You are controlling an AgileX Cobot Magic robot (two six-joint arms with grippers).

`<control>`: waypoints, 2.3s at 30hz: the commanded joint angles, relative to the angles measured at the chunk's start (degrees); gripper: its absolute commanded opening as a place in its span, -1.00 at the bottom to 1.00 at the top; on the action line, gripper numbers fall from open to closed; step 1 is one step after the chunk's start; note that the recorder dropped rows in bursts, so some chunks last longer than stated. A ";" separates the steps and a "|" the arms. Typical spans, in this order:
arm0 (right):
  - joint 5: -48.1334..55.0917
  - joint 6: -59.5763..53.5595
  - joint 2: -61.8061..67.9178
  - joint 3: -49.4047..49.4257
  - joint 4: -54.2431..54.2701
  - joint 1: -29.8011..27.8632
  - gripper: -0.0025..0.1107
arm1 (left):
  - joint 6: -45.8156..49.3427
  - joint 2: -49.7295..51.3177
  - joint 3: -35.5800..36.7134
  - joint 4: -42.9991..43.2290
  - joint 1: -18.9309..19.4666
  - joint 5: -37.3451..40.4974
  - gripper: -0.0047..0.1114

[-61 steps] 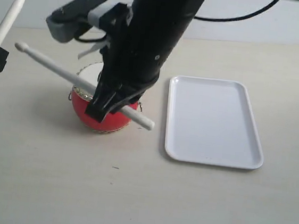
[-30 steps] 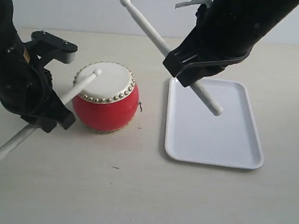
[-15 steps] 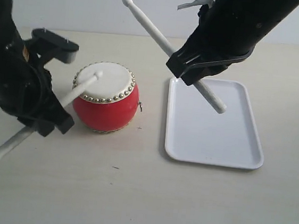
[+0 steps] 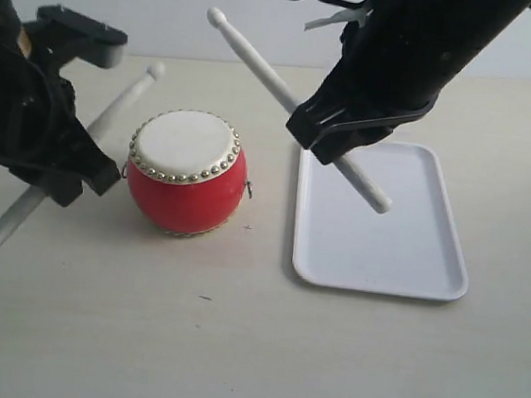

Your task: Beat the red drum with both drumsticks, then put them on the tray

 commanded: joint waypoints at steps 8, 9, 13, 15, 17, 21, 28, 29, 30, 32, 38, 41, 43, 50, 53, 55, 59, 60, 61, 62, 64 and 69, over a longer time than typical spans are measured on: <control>-2.13 -2.29 19.82 -0.16 4.35 -0.21 -0.96 | -0.67 -13.18 -0.43 1.47 -0.19 3.28 -0.92; -2.88 -2.18 20.83 -0.16 4.23 -0.21 -0.96 | -0.67 -13.49 -0.43 1.47 -0.19 3.53 -0.92; -4.75 -1.93 19.82 -0.16 4.94 -0.21 -0.96 | -0.67 -13.41 -0.29 1.64 -0.19 3.76 -0.92; -4.32 -1.93 16.42 -0.16 5.04 -0.21 -0.96 | -0.67 -12.66 0.48 1.64 -0.19 3.12 -0.92; -2.45 -1.93 12.15 -0.16 5.04 -0.21 -0.96 | -0.67 -11.32 1.81 1.64 -0.19 0.92 -0.92; 0.84 -1.93 3.42 -0.16 4.91 -0.21 -0.96 | -0.67 -6.17 4.28 1.54 -0.19 -3.90 -0.92; 2.67 -1.77 -8.75 -0.16 4.81 -0.21 -0.96 | -0.67 8.56 4.91 1.54 -0.19 -9.66 -0.92; 2.95 -1.77 -9.84 -0.16 4.81 -0.21 -0.96 | -0.67 10.17 4.91 1.54 -0.19 -10.57 -0.92; 3.06 -1.77 -10.71 -0.16 4.81 -0.21 -0.96 | -0.93 12.06 4.50 1.54 -0.19 -10.81 -0.92; 3.65 -1.77 -11.53 -0.16 4.81 -0.21 -0.96 | -1.36 15.03 3.56 1.54 -0.19 -9.01 -0.92; 2.99 -1.77 -10.79 -0.16 4.81 -0.21 -0.96 | -2.22 16.06 0.33 1.65 -0.19 -3.68 -0.92; 2.51 -1.77 -8.94 -0.16 5.20 -0.21 -0.96 | -2.46 12.18 -0.65 1.65 -0.19 -1.07 -0.92; 0.80 -2.24 -6.80 0.74 6.92 -0.21 -0.96 | -2.46 8.91 -0.65 1.65 -0.19 -0.52 -0.92; -5.85 -10.01 6.34 6.46 12.97 -0.21 -0.96 | -2.60 -4.02 -0.65 1.65 -0.19 3.33 -0.92; -6.02 -9.55 14.40 6.57 10.94 -0.21 -0.96 | -2.60 -8.26 -0.65 1.77 -0.19 4.55 -0.92; -6.02 -9.55 18.71 6.57 10.79 -0.21 -0.96 | -2.60 -10.59 -0.65 1.77 -0.19 4.76 -0.92; -6.79 -9.52 21.53 5.85 10.49 -0.21 -0.96 | -3.66 -11.96 -0.30 1.77 -0.19 4.80 -0.92; -6.79 -8.95 21.34 5.31 10.21 -0.21 -0.96 | -3.66 -11.72 -0.12 1.77 -0.19 4.69 -0.92; -6.79 -8.07 20.49 4.81 10.06 -0.21 -0.96 | -3.66 -11.40 0.15 1.77 -0.19 4.22 -0.92; -6.29 -7.76 19.28 4.34 9.96 -0.21 -0.96 | -3.66 -10.80 0.47 1.77 -0.19 3.37 -0.92; -4.91 -6.96 15.79 3.42 9.96 -0.21 -0.96 | -3.66 -9.30 1.27 1.77 -0.19 1.39 -0.92; 0.01 -6.62 4.75 2.55 9.96 -0.21 -0.96 | -3.55 -2.87 3.08 1.66 -0.19 -5.12 -0.92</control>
